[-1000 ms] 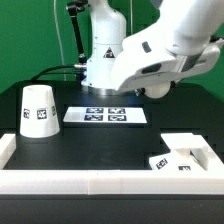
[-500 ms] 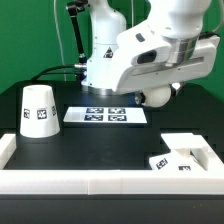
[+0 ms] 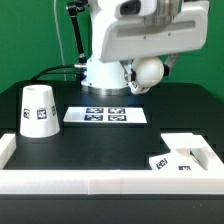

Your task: Assemble lamp

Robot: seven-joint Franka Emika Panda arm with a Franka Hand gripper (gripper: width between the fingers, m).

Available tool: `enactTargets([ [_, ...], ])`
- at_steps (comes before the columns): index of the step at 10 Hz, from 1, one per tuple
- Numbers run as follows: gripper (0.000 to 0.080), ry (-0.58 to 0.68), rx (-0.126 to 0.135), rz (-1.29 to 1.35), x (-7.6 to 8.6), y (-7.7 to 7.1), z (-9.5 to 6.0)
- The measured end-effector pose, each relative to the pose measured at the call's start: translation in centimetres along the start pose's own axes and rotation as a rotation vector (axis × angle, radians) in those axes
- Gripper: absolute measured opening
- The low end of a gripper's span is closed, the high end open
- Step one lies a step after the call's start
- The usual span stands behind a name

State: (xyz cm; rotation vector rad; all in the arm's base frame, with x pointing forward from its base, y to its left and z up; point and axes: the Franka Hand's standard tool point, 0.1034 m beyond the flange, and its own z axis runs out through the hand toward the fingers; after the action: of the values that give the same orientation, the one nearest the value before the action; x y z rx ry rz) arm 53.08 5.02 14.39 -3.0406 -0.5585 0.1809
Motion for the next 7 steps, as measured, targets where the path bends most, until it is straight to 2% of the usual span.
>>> enactTargets([
  [4, 0.0579, 0.260, -0.038, 0.022, 0.2, 1.0, 0.8],
  [5, 0.0579, 0.305, -0.051, 0.020, 0.7, 1.4, 0.5],
  [7, 0.0579, 0.445, -0.112, 0.010, 2.1, 2.5, -0.8],
])
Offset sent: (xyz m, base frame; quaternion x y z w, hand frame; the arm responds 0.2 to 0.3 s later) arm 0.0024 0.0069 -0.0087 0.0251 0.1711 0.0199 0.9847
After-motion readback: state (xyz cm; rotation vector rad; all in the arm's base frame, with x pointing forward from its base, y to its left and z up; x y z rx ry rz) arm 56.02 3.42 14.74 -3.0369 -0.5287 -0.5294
